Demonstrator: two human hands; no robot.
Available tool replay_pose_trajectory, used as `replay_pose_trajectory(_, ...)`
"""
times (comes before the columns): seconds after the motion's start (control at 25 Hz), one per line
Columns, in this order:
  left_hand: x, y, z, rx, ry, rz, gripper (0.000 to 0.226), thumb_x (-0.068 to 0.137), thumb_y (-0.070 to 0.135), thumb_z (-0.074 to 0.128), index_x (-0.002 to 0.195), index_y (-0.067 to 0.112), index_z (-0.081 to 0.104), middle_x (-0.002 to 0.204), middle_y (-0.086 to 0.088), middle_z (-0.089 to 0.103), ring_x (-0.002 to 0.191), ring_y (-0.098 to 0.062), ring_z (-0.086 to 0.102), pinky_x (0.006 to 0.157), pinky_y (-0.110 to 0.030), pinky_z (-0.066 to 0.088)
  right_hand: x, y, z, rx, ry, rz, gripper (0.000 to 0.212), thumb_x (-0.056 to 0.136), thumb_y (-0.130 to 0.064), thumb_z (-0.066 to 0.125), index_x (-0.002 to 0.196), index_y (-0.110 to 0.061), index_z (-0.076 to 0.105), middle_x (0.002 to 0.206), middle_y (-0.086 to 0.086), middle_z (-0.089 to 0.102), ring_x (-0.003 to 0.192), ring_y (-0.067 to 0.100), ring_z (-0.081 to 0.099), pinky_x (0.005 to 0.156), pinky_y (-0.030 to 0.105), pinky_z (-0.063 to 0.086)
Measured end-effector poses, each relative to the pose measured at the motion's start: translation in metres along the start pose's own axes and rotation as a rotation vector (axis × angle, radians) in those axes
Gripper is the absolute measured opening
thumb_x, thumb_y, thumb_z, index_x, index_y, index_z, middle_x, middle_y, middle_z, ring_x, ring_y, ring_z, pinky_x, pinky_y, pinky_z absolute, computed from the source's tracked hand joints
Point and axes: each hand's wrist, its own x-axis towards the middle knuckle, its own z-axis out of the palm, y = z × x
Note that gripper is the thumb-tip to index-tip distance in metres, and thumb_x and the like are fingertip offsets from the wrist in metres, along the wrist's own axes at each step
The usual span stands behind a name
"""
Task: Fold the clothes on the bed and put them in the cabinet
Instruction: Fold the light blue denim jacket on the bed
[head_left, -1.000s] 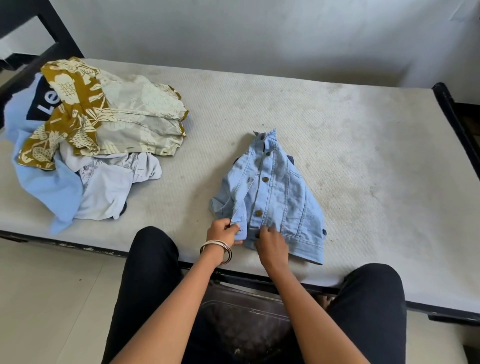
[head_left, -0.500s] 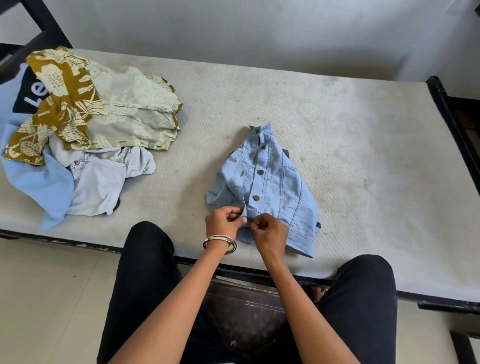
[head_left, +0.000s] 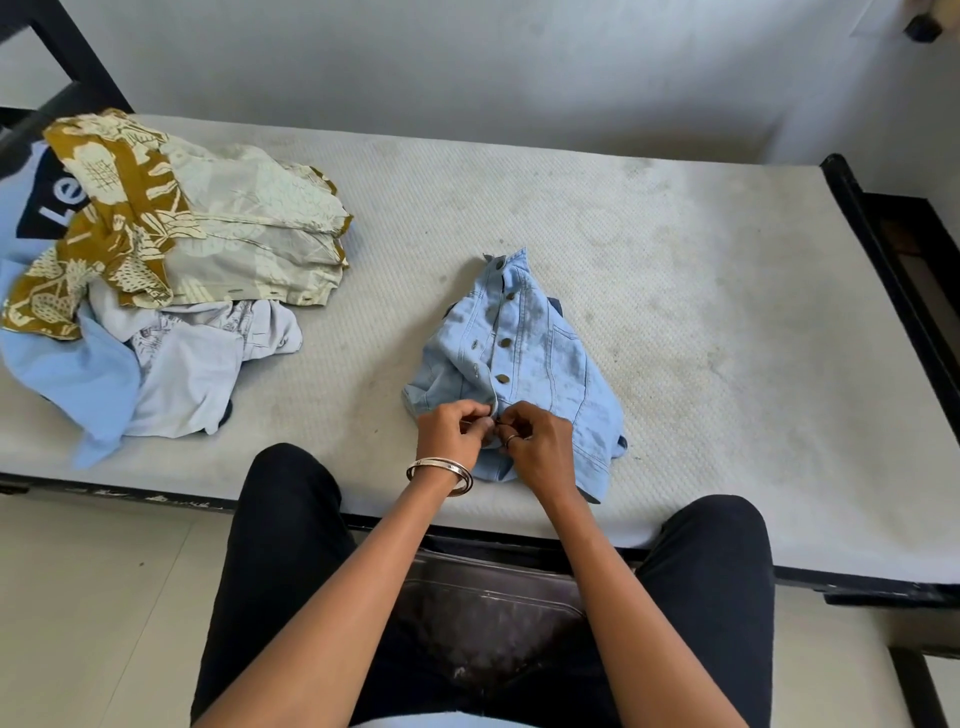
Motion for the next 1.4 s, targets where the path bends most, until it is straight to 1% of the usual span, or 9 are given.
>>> replay_pose_trajectory(0.16, 0.004, -0.005, 0.000, -0.204, 0.022, -0.155, 0.020, 0.079, -0.001, 0.073, 0.080, 0.019, 0.075, 0.081, -0.003, 0.074, 0.080, -0.022, 0.071, 0.077, -0.041, 0.060, 0.008, -0.004, -0.011, 0.023, -0.108, 0.008, 0.011, 0.078, 0.004, 0.071, 0.081, -0.006, 0.070, 0.065, -0.004, 0.063, 0.063, 0.016, 0.063, 0.061, 0.026, 0.052)
replay_pose_trajectory(0.24, 0.005, -0.004, 0.003, -0.231, 0.055, -0.182, 0.017, 0.074, 0.000, 0.077, 0.078, 0.016, 0.074, 0.079, -0.005, 0.074, 0.072, -0.017, 0.071, 0.072, -0.037, 0.061, 0.009, -0.005, -0.012, 0.026, -0.118, 0.034, 0.011, 0.080, 0.005, 0.069, 0.083, -0.006, 0.070, 0.069, 0.000, 0.068, 0.066, 0.018, 0.067, 0.066, 0.034, 0.056)
replay_pose_trajectory(0.32, 0.009, -0.002, 0.005, -0.227, 0.060, -0.159, 0.012, 0.073, 0.001, 0.080, 0.083, 0.006, 0.074, 0.079, -0.007, 0.073, 0.062, -0.002, 0.067, 0.065, -0.020, 0.058, 0.010, -0.007, -0.012, 0.063, -0.120, 0.107, 0.008, 0.085, 0.000, 0.066, 0.085, -0.007, 0.070, 0.073, 0.001, 0.071, 0.068, 0.016, 0.070, 0.071, 0.036, 0.059)
replay_pose_trajectory(0.44, 0.015, 0.000, 0.007, -0.129, 0.037, -0.029, 0.014, 0.073, 0.007, 0.082, 0.083, 0.001, 0.074, 0.074, -0.004, 0.070, 0.057, 0.001, 0.062, 0.057, -0.006, 0.049, 0.014, -0.016, -0.015, 0.151, -0.117, 0.205, 0.013, 0.088, -0.023, 0.071, 0.081, -0.012, 0.070, 0.069, 0.000, 0.073, 0.064, 0.013, 0.072, 0.069, 0.037, 0.060)
replay_pose_trajectory(0.6, 0.021, 0.002, 0.019, 0.067, 0.103, 0.113, 0.011, 0.072, 0.007, 0.081, 0.080, 0.004, 0.076, 0.079, -0.010, 0.072, 0.066, -0.020, 0.067, 0.063, -0.021, 0.052, 0.026, -0.019, -0.011, 0.153, -0.024, 0.286, 0.009, 0.088, -0.008, 0.067, 0.082, -0.011, 0.061, 0.072, 0.010, 0.070, 0.062, 0.023, 0.070, 0.062, 0.045, 0.060)
replay_pose_trajectory(0.8, 0.031, 0.002, 0.020, 0.072, 0.124, 0.138, 0.007, 0.071, 0.006, 0.079, 0.077, 0.005, 0.076, 0.074, -0.010, 0.070, 0.062, -0.021, 0.064, 0.061, -0.026, 0.052, 0.029, -0.014, -0.002, 0.031, 0.015, 0.221, 0.014, 0.085, 0.002, 0.056, 0.095, -0.006, 0.060, 0.082, 0.012, 0.065, 0.076, 0.029, 0.064, 0.066, 0.048, 0.055)
replay_pose_trajectory(1.0, 0.042, 0.010, 0.006, -0.389, -0.095, -0.321, 0.006, 0.078, 0.001, 0.069, 0.073, 0.003, 0.072, 0.064, -0.014, 0.070, 0.055, -0.028, 0.068, 0.054, -0.033, 0.058, 0.027, -0.015, -0.005, 0.068, -0.045, 0.110, 0.019, 0.084, 0.003, 0.063, 0.101, -0.007, 0.065, 0.077, -0.001, 0.063, 0.070, 0.012, 0.060, 0.063, 0.025, 0.050)
replay_pose_trajectory(1.08, 0.048, 0.014, 0.000, -0.517, -0.181, -0.474, 0.008, 0.078, -0.004, 0.065, 0.071, 0.000, 0.068, 0.056, -0.013, 0.066, 0.048, -0.023, 0.063, 0.046, -0.026, 0.053, 0.030, -0.012, -0.007, 0.123, -0.072, 0.108, 0.022, 0.084, 0.003, 0.064, 0.102, -0.009, 0.066, 0.076, -0.004, 0.062, 0.067, 0.003, 0.056, 0.059, 0.014, 0.044)
replay_pose_trajectory(1.4, 0.066, 0.020, -0.010, -0.450, -0.448, -0.776, 0.027, 0.089, 0.007, 0.050, 0.062, 0.013, 0.050, 0.040, 0.003, 0.045, 0.029, -0.006, 0.037, 0.032, -0.011, 0.025, 0.045, -0.012, -0.010, 0.307, -0.212, 0.270, 0.020, 0.089, -0.002, 0.065, 0.107, -0.011, 0.064, 0.067, 0.007, 0.057, 0.059, 0.016, 0.058, 0.060, 0.037, 0.057)
